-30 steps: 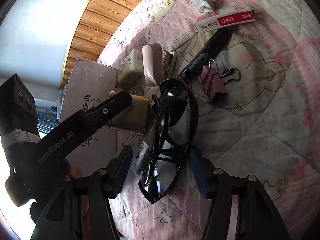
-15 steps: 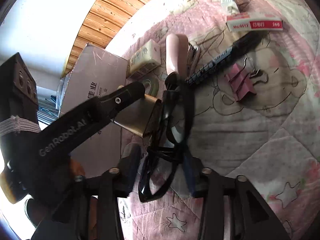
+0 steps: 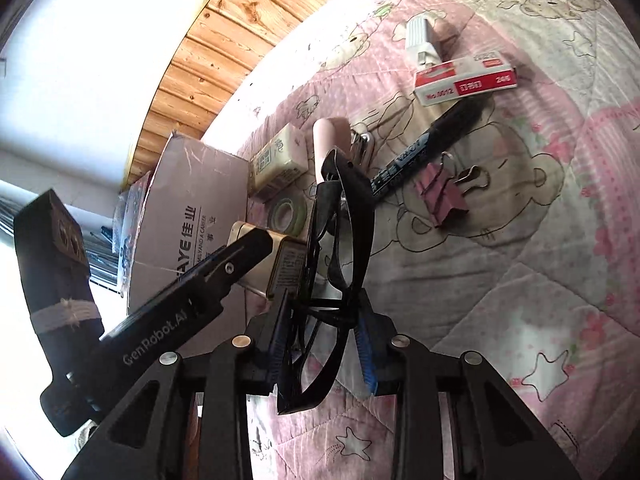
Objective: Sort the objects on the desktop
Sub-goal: 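Lift the gold tin with the left tool while the right tool grasps the black glasses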
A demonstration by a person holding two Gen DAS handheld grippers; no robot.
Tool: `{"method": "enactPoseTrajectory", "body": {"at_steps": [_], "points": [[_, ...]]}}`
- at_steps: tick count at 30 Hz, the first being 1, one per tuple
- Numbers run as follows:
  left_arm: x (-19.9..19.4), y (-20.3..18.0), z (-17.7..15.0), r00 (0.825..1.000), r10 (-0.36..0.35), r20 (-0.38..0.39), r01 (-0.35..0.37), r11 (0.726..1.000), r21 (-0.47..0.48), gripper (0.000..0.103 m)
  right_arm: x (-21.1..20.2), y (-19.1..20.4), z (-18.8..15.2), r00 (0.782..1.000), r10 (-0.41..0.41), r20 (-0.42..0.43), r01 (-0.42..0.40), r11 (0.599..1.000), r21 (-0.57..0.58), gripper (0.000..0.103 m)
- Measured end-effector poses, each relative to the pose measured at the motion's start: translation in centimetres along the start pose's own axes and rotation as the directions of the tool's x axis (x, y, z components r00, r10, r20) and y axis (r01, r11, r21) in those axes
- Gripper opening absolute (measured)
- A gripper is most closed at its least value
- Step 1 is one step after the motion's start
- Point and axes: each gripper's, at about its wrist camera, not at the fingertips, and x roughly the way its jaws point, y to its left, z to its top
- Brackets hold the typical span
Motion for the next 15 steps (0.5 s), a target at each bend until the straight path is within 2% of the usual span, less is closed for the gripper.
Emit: {"method": "enactPoseTrajectory", "body": {"at_steps": [3, 5, 7, 10, 15], "points": [[1.0, 0.1, -0.3, 0.999, 0.025, -0.027, -0.025, 1.0, 0.001, 0.057, -0.4, -0.8, 0.3, 1.0, 0.007, -0.016, -0.007, 1.0, 0.017, 0.032], [1.5, 0.6, -0.3, 1.0, 0.001, -0.031, -0.002, 1.0, -0.028, 0.057, -0.5, -0.9, -0.5, 1.0, 0.009, -0.024, -0.009, 1.0, 0.021, 0.032], [2.0, 0.8, -0.3, 0.999, 0.009, -0.04, -0.01, 0.999, -0.046, 0.053, -0.8, -1.3, -0.8, 0.999, 0.016, -0.032, -0.015, 1.0, 0.019, 0.032], [1.8, 0.7, -0.4, 0.999, -0.015, -0.03, 0.013, 0.998, -0.056, 0.053, -1.2, -1.1, -1.1, 1.0, 0.009, -0.026, -0.009, 1.0, -0.005, 0.032], [-0.1, 0.7, -0.4, 1.0, -0.01, 0.002, 0.01, 0.998, -0.062, 0.052, -1.4, -0.4, -1.4, 1.0, 0.007, -0.013, -0.008, 1.0, -0.024, 0.032]]}}
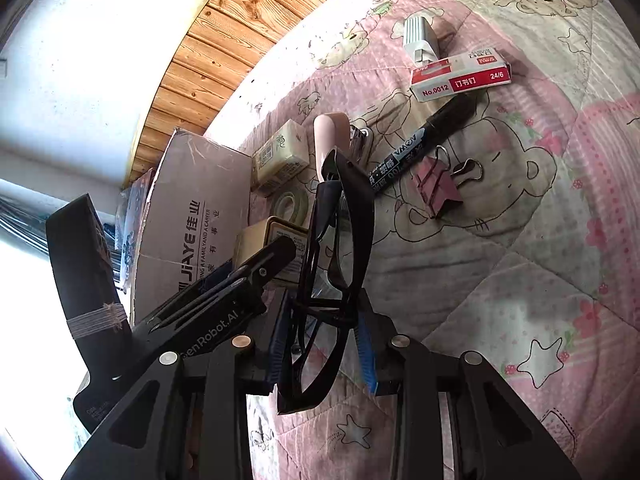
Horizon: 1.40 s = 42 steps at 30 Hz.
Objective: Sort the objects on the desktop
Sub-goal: 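Lift the gold tin with the left tool while the right tool grasps the black glasses, then carry the gold tin and black glasses over the cardboard box with both tools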
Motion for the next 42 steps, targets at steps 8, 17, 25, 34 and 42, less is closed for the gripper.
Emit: {"method": "enactPoseTrajectory", "body": {"at_steps": [8, 17, 25, 34, 42], "points": [[-4.8, 0.7, -0.5, 0.998, -0.042, 0.057, 0.043, 0.999, -0.028, 0.052, -1.8, 1.2, -1.1, 1.0, -0.003, 0.025, 0.004, 0.998, -0.062, 0.032], [-9.7, 2.4, -2.3, 0.992, -0.057, 0.115, 0.066, 0.995, -0.075, 0.052, -3.1, 4.9, -3.5, 0.999, -0.006, 0.033, 0.012, 0.981, -0.196, 0.032], [-13.1, 4.7, -4.2, 0.988, -0.032, 0.154, 0.051, 0.991, -0.122, 0.052, -3.5, 9.0, -6.1, 0.999, -0.024, 0.027, 0.031, 0.945, -0.325, 0.033], [-15.3, 7.0, -5.5, 0.982, -0.056, 0.18, 0.086, 0.983, -0.161, 0.052, -4.0, 13.2, -7.9, 0.999, -0.037, 0.039, 0.05, 0.906, -0.42, 0.033], [-17.7, 9.8, -6.1, 0.969, -0.085, 0.23, 0.134, 0.969, -0.205, 0.052, -4.2, 16.2, -8.4, 0.998, -0.044, 0.046, 0.061, 0.877, -0.477, 0.033]]}}
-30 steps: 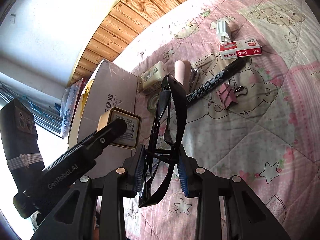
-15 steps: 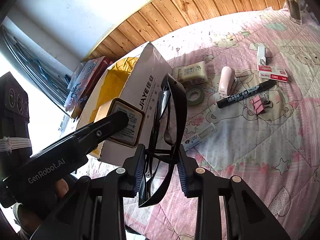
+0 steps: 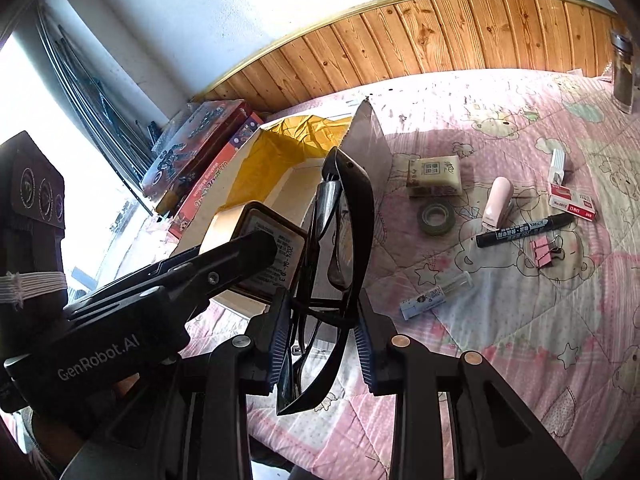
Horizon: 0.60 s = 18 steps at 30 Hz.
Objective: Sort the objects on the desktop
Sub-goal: 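Carry the gold tin and black glasses over the cardboard box with both tools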
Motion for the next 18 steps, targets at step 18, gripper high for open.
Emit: {"method": "enactPoseTrajectory", "body": {"at_steps": [18], "points": [[-0.7, 6.9, 1.2, 1.0, 0.022, 0.009, -0.021, 0.996, -0.086, 0.052, 3.3, 5.6, 2.3, 0.999, -0.007, -0.041, 0.002, 0.992, -0.128, 0.033]]}}
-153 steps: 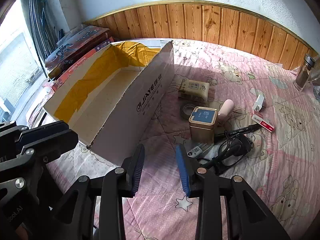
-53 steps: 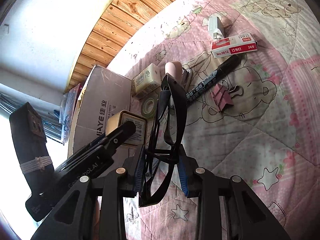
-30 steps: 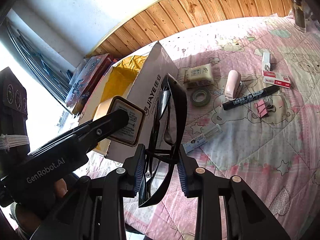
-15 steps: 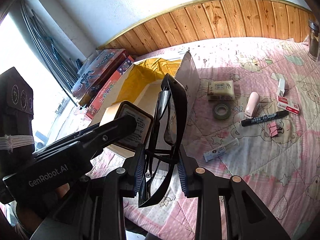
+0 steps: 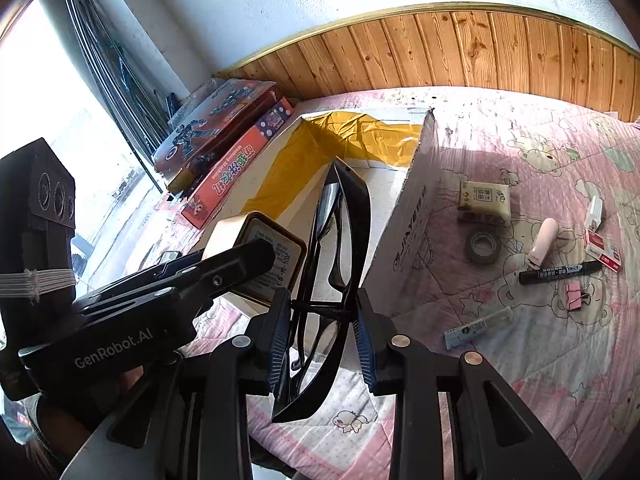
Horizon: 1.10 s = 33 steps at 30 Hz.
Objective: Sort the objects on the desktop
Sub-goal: 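Carry the gold tin and black glasses over the cardboard box with both tools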
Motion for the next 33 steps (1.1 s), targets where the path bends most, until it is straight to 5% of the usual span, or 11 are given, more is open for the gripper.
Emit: {"method": "enactPoseTrajectory", "body": {"at_steps": [21, 33], "points": [[5.1, 4.9, 3.8, 0.993, 0.046, -0.109, -0.053, 0.997, -0.061, 0.052, 6.2, 0.0, 4.8, 0.993, 0.003, -0.116, -0.004, 1.0, -0.002, 0.024], [8.4, 5.0, 6.1, 0.983, 0.063, -0.173, -0.07, 0.997, -0.033, 0.052, 9.9, -0.7, 9.1, 0.982, -0.07, -0.175, 0.06, 0.996, -0.064, 0.019]]}}
